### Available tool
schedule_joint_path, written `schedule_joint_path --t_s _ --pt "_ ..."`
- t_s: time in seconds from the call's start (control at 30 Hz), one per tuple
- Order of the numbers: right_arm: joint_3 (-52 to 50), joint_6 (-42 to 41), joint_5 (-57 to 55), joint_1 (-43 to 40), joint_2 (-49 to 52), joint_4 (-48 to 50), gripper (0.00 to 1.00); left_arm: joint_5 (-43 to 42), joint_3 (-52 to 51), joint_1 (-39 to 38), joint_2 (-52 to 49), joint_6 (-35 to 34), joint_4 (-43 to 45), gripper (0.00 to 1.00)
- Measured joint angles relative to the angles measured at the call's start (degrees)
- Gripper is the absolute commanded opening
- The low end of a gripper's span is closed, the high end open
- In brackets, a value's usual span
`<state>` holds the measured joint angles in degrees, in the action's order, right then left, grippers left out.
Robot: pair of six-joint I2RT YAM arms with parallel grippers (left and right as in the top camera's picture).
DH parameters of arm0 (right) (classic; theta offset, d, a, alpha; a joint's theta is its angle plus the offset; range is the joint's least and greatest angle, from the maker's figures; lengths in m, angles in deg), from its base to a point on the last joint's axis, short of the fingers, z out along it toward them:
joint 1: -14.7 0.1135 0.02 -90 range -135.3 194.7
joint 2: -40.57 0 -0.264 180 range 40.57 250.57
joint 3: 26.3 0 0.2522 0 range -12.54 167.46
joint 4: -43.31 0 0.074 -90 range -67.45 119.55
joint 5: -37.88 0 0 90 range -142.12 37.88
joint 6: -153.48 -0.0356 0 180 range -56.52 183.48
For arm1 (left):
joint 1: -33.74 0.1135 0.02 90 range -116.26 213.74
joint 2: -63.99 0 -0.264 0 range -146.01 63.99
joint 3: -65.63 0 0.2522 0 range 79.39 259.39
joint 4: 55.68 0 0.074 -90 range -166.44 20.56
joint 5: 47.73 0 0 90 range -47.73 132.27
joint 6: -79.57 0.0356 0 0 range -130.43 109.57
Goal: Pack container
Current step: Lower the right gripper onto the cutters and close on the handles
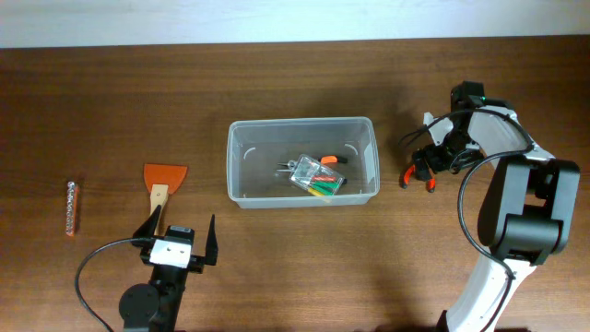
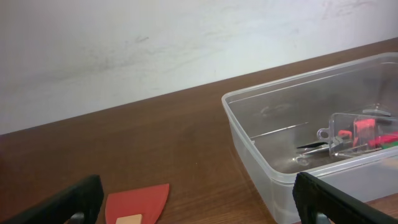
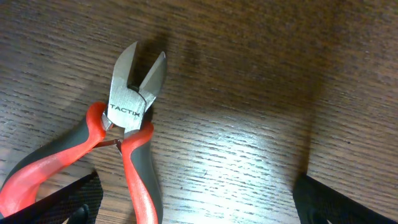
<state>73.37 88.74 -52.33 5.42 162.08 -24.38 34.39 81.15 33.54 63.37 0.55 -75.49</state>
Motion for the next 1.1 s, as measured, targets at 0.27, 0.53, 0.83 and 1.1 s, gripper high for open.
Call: schedule_joint_path --t_s 0.27,0.53,0.83,1.1 --pt "0.0 0.0 0.0 0.0 0.0 0.1 0.97 0.0 0.0 0.0 0.0 0.0 0.0 0.99" --pt "0.0 -0.7 0.1 0.0 0.0 0.7 0.72 0.0 0.0 0.0 0.0 0.0 0.0 0.99" --pt "0.0 -1.0 0.2 0.0 0.0 0.7 0.55 0.0 0.0 0.0 0.0 0.0 0.0 0.99" --pt "0.0 -1.0 0.3 0.0 0.0 0.7 0.43 0.0 0.0 0.0 0.0 0.0 0.0 0.99"
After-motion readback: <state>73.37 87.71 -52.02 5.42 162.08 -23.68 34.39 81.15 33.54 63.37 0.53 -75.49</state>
